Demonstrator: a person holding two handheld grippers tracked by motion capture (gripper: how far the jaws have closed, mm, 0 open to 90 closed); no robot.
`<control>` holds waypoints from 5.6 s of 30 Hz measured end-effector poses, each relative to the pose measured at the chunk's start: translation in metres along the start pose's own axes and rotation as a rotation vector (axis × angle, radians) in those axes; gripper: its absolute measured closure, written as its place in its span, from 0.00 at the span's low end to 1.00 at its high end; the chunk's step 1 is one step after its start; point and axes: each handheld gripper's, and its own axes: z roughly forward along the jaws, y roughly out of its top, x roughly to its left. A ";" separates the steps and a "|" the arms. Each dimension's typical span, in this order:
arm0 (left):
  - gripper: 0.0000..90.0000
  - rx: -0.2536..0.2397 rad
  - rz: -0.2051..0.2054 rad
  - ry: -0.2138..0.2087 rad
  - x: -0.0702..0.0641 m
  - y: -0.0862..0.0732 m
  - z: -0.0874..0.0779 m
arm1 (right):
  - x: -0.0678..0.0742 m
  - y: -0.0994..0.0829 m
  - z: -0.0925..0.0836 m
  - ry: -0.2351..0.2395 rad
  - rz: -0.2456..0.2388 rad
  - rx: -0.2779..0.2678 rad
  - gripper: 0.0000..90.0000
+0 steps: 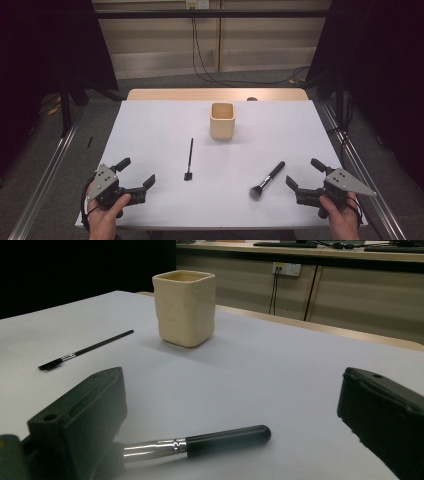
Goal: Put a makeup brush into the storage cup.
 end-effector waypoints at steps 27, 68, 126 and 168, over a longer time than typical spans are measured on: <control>0.05 -0.007 0.003 -0.017 -0.006 0.012 0.003 | 0.006 0.001 0.004 0.048 -0.019 0.004 0.00; 0.04 0.012 0.081 -0.059 -0.009 0.042 0.062 | 0.004 0.001 0.006 0.062 -0.011 0.029 0.00; 0.06 0.373 0.056 -0.113 -0.014 0.070 0.161 | 0.003 -0.001 0.009 0.063 -0.008 0.056 0.00; 0.08 1.070 0.055 -0.054 -0.028 0.053 0.209 | 0.004 -0.002 0.010 0.069 -0.012 0.084 0.00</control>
